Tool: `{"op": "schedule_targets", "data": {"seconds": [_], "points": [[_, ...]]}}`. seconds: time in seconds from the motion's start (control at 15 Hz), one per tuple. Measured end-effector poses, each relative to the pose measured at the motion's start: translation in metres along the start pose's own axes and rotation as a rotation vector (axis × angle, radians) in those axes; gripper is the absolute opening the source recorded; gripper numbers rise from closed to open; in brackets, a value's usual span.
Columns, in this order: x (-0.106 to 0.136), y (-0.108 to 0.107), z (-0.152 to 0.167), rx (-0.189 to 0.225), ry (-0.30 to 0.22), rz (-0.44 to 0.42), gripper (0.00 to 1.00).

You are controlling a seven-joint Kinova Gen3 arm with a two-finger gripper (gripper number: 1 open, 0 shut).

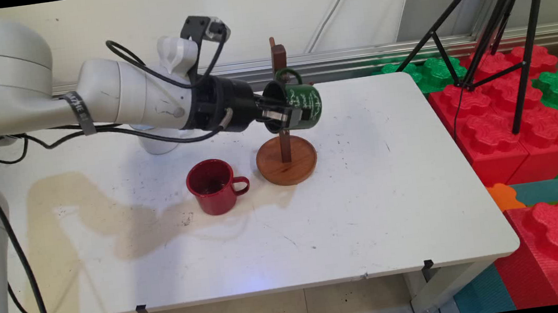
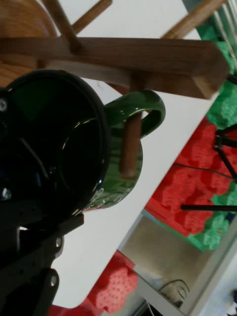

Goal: Place the picked object on the table

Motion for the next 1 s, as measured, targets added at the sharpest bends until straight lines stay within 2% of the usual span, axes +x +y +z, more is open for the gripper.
{"op": "schedule_targets", "data": {"seconds": [0.73,1.0], "points": [[0.006,0.023,-0.021,-0.093,0.053,0.061,0.0],[0.003,0.033,-0.03,-0.135,0.054,0.109,0.0]]}}
